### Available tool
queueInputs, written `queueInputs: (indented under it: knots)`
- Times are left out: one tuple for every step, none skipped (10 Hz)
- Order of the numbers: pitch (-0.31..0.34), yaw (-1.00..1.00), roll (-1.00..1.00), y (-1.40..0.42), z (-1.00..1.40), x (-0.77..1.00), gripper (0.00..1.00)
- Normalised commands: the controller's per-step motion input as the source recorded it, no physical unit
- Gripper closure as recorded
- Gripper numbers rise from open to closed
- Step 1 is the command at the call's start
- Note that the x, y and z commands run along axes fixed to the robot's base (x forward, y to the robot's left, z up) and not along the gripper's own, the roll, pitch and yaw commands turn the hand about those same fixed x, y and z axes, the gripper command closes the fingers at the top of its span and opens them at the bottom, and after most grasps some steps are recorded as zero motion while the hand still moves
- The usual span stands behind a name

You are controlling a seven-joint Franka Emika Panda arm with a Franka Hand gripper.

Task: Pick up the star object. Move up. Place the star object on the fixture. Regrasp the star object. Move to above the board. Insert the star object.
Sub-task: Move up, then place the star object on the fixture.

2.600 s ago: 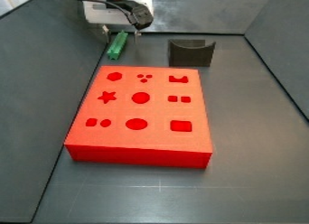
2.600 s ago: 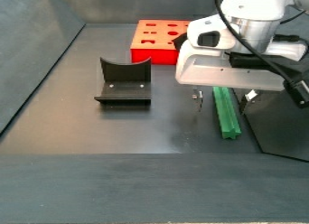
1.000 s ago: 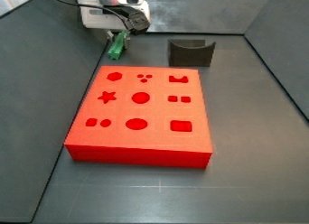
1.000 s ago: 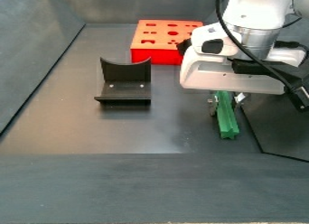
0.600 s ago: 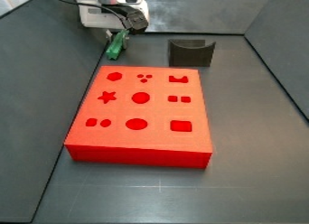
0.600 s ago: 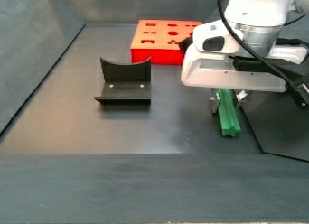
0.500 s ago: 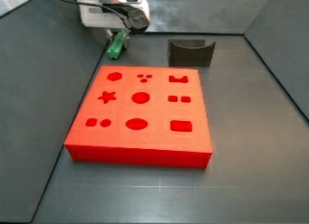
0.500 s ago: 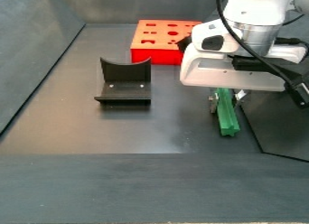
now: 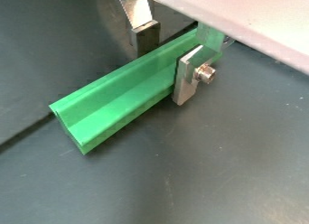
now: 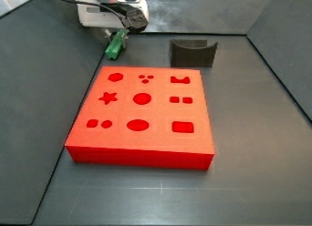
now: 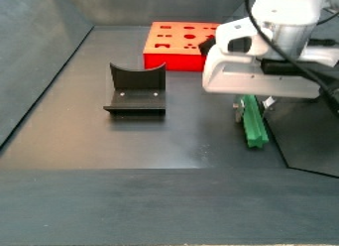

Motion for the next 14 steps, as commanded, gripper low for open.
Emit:
queueInputs:
  knots:
    - [0.006,0.02,0.02,0.08,0.80,0.04,1.00]
    - [0.053,0.01,0.02,0.08,0.69,0.03,1.00]
    - [0.096,0.00,0.02,0.05,0.54,0.02,1.00]
    - [0.093,-0.01,0.03,0.03,0.41,0.01,1.00]
    - [0.082,-0.02,0.05,0.02,0.24,-0.01,1.00]
    - [0.000,0.00,0.00,0.00,1.00,0.00,1.00]
    - [-0.019,0.00,0.02,0.00,1.00,0.00,1.00]
    - [0.006,-0.01,0.02,0.00,1.00,-0.01,1.00]
    - [0.022,-0.01,0.03,0.00,1.00,-0.02,1.00]
    - [0.030,-0.02,0.04,0.00,1.00,-0.02,1.00]
    - [0.045,-0.03,0.05,0.00,1.00,-0.03,1.00]
    - [0.050,-0.03,0.07,0.01,1.00,-0.03,1.00]
    - [0.057,-0.03,0.08,0.01,1.00,-0.04,1.00]
    - [0.060,-0.02,0.09,0.01,1.00,-0.04,1.00]
